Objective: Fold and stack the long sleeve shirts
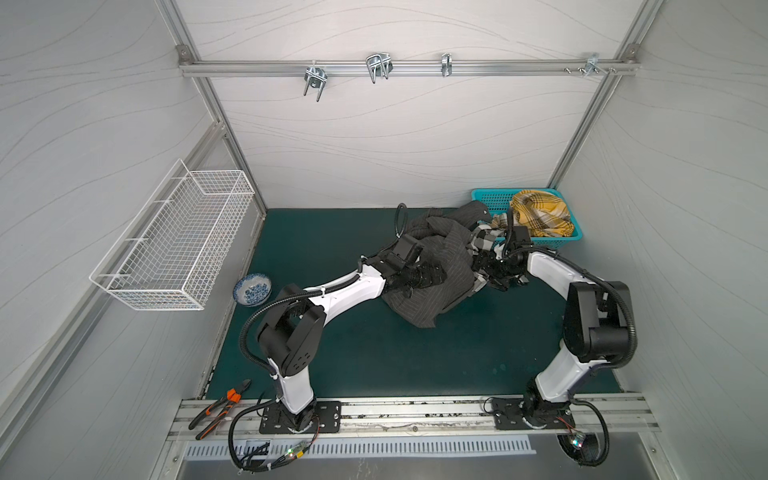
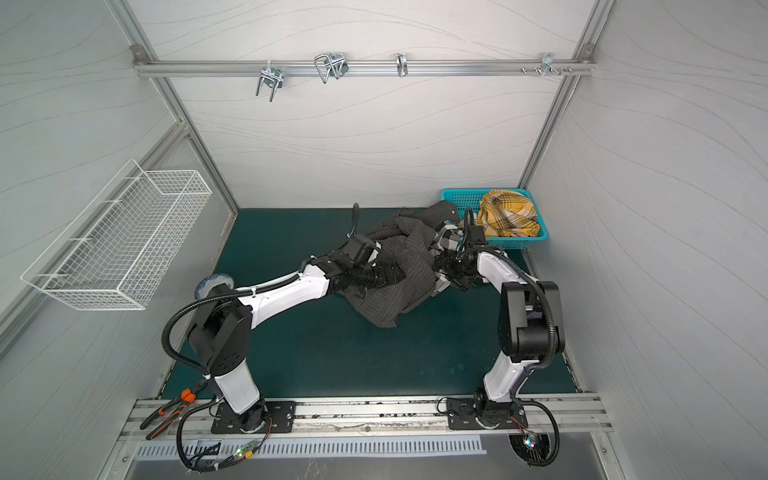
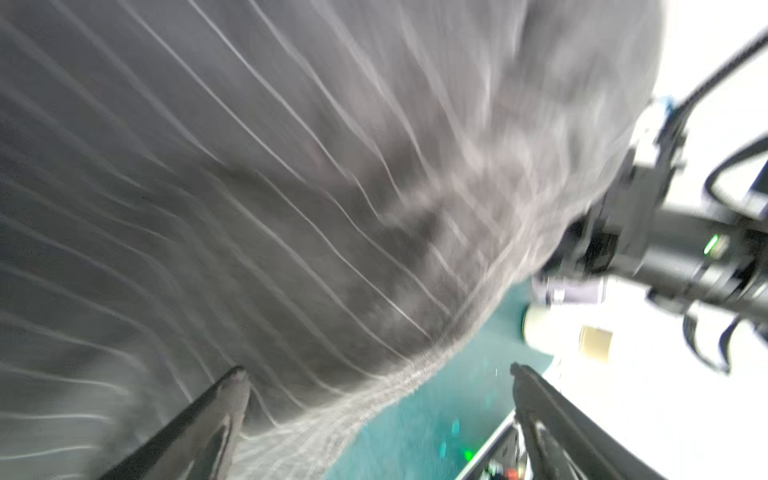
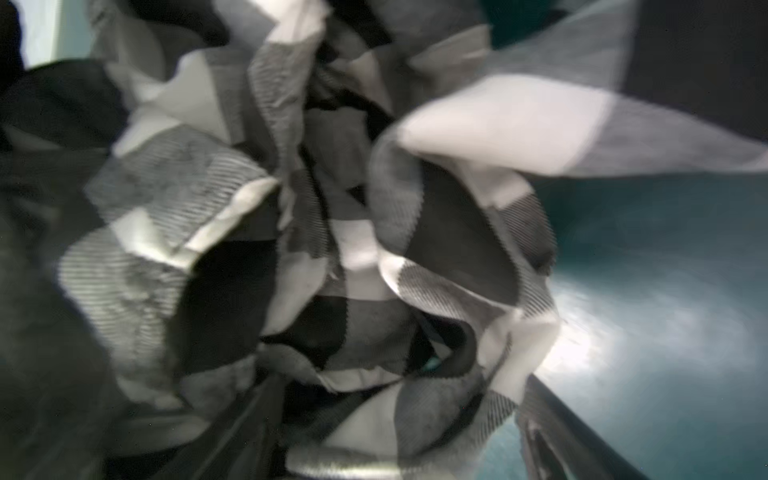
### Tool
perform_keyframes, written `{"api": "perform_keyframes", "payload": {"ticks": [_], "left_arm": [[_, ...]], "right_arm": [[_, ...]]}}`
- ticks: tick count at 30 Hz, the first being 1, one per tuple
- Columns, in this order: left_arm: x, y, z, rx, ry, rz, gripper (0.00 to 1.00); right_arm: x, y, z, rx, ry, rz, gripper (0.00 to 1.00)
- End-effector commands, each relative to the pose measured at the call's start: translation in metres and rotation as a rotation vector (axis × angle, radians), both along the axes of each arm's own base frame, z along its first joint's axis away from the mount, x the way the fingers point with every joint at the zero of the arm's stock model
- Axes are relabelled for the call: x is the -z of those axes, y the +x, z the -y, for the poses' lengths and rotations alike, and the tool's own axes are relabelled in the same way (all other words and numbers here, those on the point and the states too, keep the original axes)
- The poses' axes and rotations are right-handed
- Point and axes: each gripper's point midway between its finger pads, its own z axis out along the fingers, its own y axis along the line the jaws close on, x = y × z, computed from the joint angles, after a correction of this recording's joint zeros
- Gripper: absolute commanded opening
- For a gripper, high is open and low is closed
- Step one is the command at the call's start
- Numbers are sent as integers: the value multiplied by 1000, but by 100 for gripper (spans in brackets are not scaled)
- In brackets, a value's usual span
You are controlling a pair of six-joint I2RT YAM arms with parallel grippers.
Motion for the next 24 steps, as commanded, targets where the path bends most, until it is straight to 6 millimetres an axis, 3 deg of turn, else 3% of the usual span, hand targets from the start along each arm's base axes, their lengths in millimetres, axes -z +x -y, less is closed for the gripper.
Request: {"api": "perform_keyframes", "payload": {"ticks": [1, 3, 5, 8, 9, 11, 14, 18, 21, 24], "left_arm": [[30, 5, 3, 4, 64, -69, 93], [33, 8, 3, -5, 82, -78, 83], [27, 14, -1, -39, 102, -61, 59], [5, 23, -23, -113, 156, 20, 29], [-5, 27, -31, -135, 172, 57, 18], [-25, 32, -50, -184, 183, 103, 0], [-50, 35, -90, -289, 198, 140, 0], [-74, 25, -177, -500, 310, 152, 0], [-75, 13, -235, -604, 375, 139, 0], [-60, 1, -266, -631, 431, 111, 0]], "right_arm": [[0, -1, -18, -15, 84, -4, 74], [1, -3, -21, -15, 102, -5, 56], [2, -3, -20, -14, 103, -6, 32], [-7, 2, -16, -8, 96, 16, 7], [-13, 6, -15, -7, 96, 31, 1], [-29, 12, -12, -11, 81, 68, 0], [-67, 26, -2, -4, 34, 160, 0], [-130, 52, 18, 26, -37, 301, 0], [-180, 81, 43, 86, -50, 434, 0], [-228, 117, 71, 160, -38, 576, 0]]}}
